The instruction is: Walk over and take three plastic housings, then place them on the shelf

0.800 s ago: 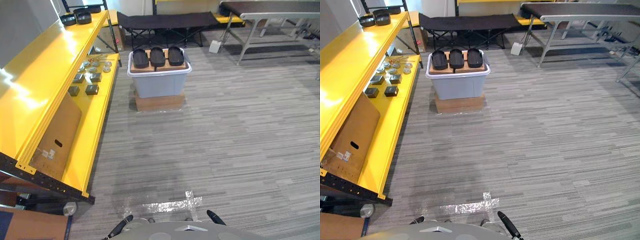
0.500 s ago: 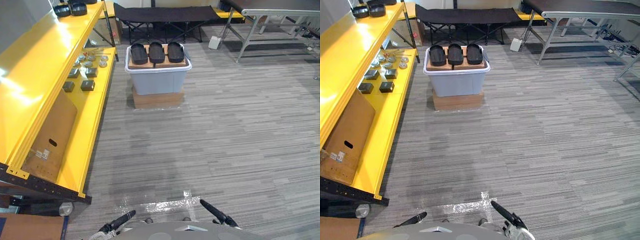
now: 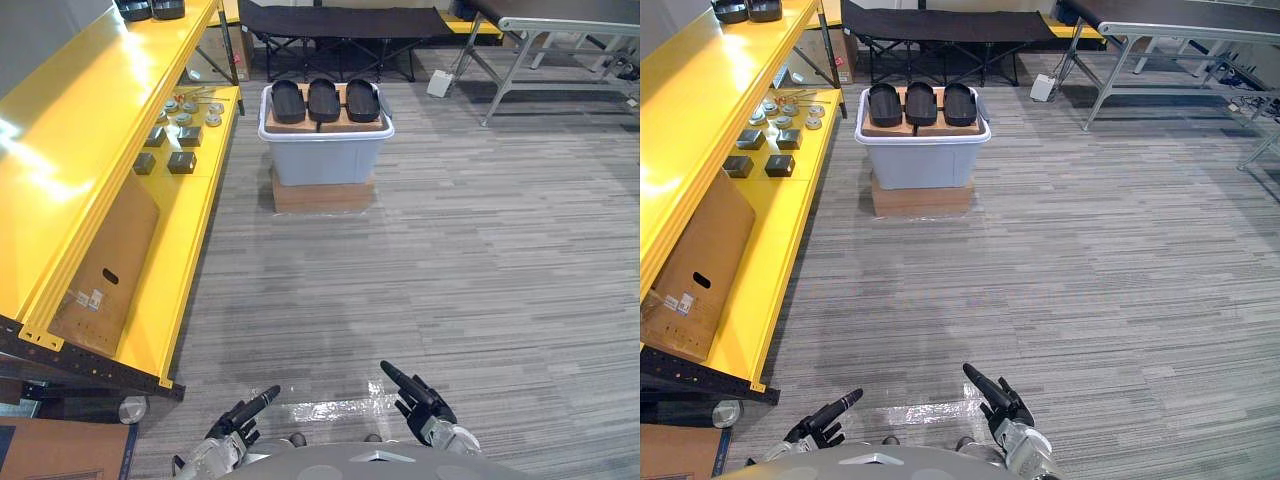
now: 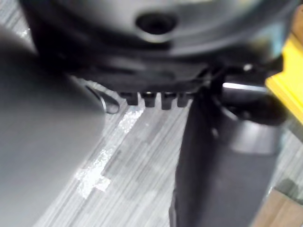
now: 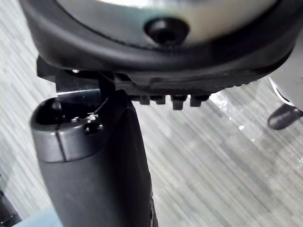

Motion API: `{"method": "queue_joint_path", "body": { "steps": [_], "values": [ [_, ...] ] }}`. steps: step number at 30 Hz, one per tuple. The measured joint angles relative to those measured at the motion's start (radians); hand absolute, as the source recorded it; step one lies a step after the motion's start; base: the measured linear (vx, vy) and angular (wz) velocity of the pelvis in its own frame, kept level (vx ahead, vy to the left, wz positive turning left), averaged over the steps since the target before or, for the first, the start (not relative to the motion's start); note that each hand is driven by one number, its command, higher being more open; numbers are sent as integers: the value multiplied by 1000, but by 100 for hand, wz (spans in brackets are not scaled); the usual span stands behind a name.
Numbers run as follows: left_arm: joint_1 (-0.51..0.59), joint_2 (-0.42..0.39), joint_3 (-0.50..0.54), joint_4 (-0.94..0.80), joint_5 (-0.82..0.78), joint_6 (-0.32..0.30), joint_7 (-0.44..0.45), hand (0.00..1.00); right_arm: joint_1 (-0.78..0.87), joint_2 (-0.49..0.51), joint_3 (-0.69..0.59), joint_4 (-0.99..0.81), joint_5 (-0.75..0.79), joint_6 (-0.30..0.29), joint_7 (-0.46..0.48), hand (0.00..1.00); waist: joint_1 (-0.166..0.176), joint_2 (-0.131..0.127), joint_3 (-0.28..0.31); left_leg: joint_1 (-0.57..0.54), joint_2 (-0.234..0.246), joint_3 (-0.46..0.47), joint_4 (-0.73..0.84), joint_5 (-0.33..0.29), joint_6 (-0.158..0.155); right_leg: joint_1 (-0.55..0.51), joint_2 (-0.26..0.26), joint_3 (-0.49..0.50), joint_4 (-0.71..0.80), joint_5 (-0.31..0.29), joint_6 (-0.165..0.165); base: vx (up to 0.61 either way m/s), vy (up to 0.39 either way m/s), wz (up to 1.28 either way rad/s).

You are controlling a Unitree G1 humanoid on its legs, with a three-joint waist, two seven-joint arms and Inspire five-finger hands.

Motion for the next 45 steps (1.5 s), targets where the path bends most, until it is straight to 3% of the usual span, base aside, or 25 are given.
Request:
{"method": "queue_joint_path", "body": {
  "steps": [7, 9, 10, 11, 13, 16, 19, 22, 24, 25, 26, 28, 29, 32, 34, 35, 36, 37, 38, 39, 40, 41, 43, 44, 45],
  "values": [
    [21, -10, 17, 2, -72, -23, 3, 100, 13, 4, -6, 1, 5, 4, 10, 100, 1, -2, 1, 17, -9, 8, 0, -6, 11, -4, -13, 17, 32, -17, -10, -72, 11, -5],
    [16, -6, 19, 0, -14, -17, -2, 100, 20, 2, -12, -5, 29, -7, 19, 100, -4, -8, 7, 15, -19, -4, 6, -27, 44, -75, -56, 15, 218, -99, 12, -39, 36, 11],
    [11, -6, 19, -1, 14, -17, -3, 100, 18, 1, -18, -13, 37, -12, 20, 100, -3, -1, 11, 14, -19, -5, 12, -33, 54, -117, -70, 27, 309, -113, 5, -28, 75, 2],
    [7, -3, 18, -12, 76, -19, -3, 100, 8, -12, -16, -26, 63, -24, 25, 100, -7, 0, 34, 17, -14, -5, 36, -42, 71, -230, -97, 48, 539, -120, 10, -15, 74, 0],
    [-3, 11, 17, -16, 106, -18, -3, 100, 1, -11, -11, -28, 70, -26, 38, 100, -17, -5, 49, 28, -7, -4, 61, -59, 82, -264, -103, 70, 584, -143, -19, 57, 72, 2],
    [-21, 19, 17, -4, 119, -19, -15, 100, -12, -9, 8, -18, 68, -28, 57, 100, -28, -8, 56, 28, 21, 10, 81, -90, 66, -303, -61, 61, 399, -130, -10, 135, 14, -17],
    [-43, 23, 17, 11, 196, -22, -50, 100, -17, -5, 0, -16, 59, -26, 59, 100, -31, -12, 65, 37, 46, 25, 120, -132, 19, -327, -22, 53, 221, -63, 11, 261, -56, -15],
    [-61, 21, -1, 14, 245, -30, -56, 100, -14, -4, -30, -6, 61, -12, 51, 100, -35, -16, 69, 65, 63, 6, 230, -260, -29, -326, -19, 104, 328, -70, -67, 417, -197, 20],
    [-39, 4, -6, 26, 197, -35, -43, 100, -14, -17, -45, -4, 59, 9, 32, 100, -58, 22, 44, 59, 132, -26, 351, -338, -89, -321, 19, 74, 427, -113, -113, 513, -257, 43],
    [-41, 9, -4, 25, 170, -38, -43, 100, -19, -22, -45, 0, 59, 17, 26, 100, -56, 24, 41, 20, 148, -35, 450, -342, -98, -316, 33, 70, 429, -135, -117, 516, -246, 13],
    [-45, 5, 9, 1, 117, -43, -44, 100, -19, -27, -44, 7, 57, 21, 18, 100, -46, 43, 47, -103, 193, -46, 699, -306, -158, -285, 53, 61, 413, -154, -129, 411, -194, 3],
    [-46, -15, 28, -19, 61, -68, -39, 100, -16, -54, -48, 20, 17, 16, 5, 100, -45, 86, 88, -232, 257, -50, 1012, -257, -179, -174, 98, 52, 335, -158, -145, 541, -170, 4],
    [-46, -31, 45, -20, 29, -67, -27, 100, -17, -67, -49, 51, 6, 14, -5, 100, -41, 98, 97, -269, 244, -49, 1045, -268, -176, -98, 101, 53, 296, -161, -151, 546, -110, -11],
    [-38, -54, 69, -40, 0, -63, 4, 100, -16, -64, -46, 76, -19, 14, -26, 100, -6, 79, 107, -351, 154, -35, 807, -282, -150, 22, 71, 93, 203, -162, -152, 567, -48, -44],
    [-32, -62, 98, -60, 0, -59, 12, 100, -31, -49, -46, 72, -20, 3, -35, 100, 3, 56, 122, -411, 111, -62, 524, -198, -125, 55, 48, 112, 175, -164, -147, 417, 58, -50],
    [-28, -63, 132, -65, -8, -54, 9, 100, -26, -39, -44, 59, -22, -8, -46, 100, 11, 52, 128, -445, 108, -119, 311, -77, -124, 95, 44, 116, 159, -181, -120, 330, 79, -39],
    [-26, -63, 137, -68, -9, -54, 10, 100, -19, -37, -42, 49, -25, -8, -56, 100, 18, 52, 129, -450, 110, -137, 253, -39, -131, 117, 43, 125, 155, -199, -103, 438, 154, -48],
    [-21, -63, 138, -69, -8, -57, 8, 100, -8, -39, -32, 44, -46, -18, -71, 100, 33, 56, 132, -463, 120, -157, 215, -20, -130, 146, 44, 145, 154, -239, -86, 455, 256, -44],
    [-11, -60, 138, -62, 5, -57, 3, 100, -3, -57, -6, 47, -58, -23, -91, 100, 35, 70, 145, -468, 140, -157, 265, 87, -108, 221, 56, 164, 164, -302, -61, 537, 298, -34],
    [-10, -39, 133, -55, 8, -55, -1, 100, -5, -48, 13, 47, -58, -22, -100, 100, 34, 56, 147, -462, 123, -149, 287, 143, -91, 240, 34, 171, 177, -316, -68, 433, 254, -13],
    [-10, -27, 131, -56, 9, -55, -1, 100, -10, -42, 21, 46, -58, -22, -99, 100, 32, 33, 147, -460, 113, -145, 289, 154, -80, 238, 18, 176, 191, -317, -69, 330, 167, 11],
    [-12, -9, 131, -56, 9, -56, -1, 100, -20, -28, 28, 41, -60, -22, -99, 100, 29, -15, 146, -457, 83, -132, 282, 156, -79, 216, -14, 188, 236, -302, -70, 402, 243, 19],
    [-19, -4, 133, -52, 8, -45, 0, 100, -28, -28, 24, 39, -64, -23, -100, 100, 34, -27, 145, -446, 42, -116, 282, 161, -47, 160, -59, 215, 363, -269, -48, 486, 292, 18],
    [-22, 4, 131, -42, 8, -37, -1, 100, -26, -28, 21, 41, -91, -23, -100, 100, 42, -44, 150, -403, 6, -104, 260, 141, -18, 108, -109, 241, 524, -244, -6, 504, 238, 7],
    [-20, 12, 122, -28, 10, -39, -1, 100, -26, -28, 21, 41, -109, -23, -101, 100, 48, -56, 156, -346, -35, -85, 233, 123, 7, 32, -163, 267, 714, -159, 71, 421, 171, 3]
  ]
}}
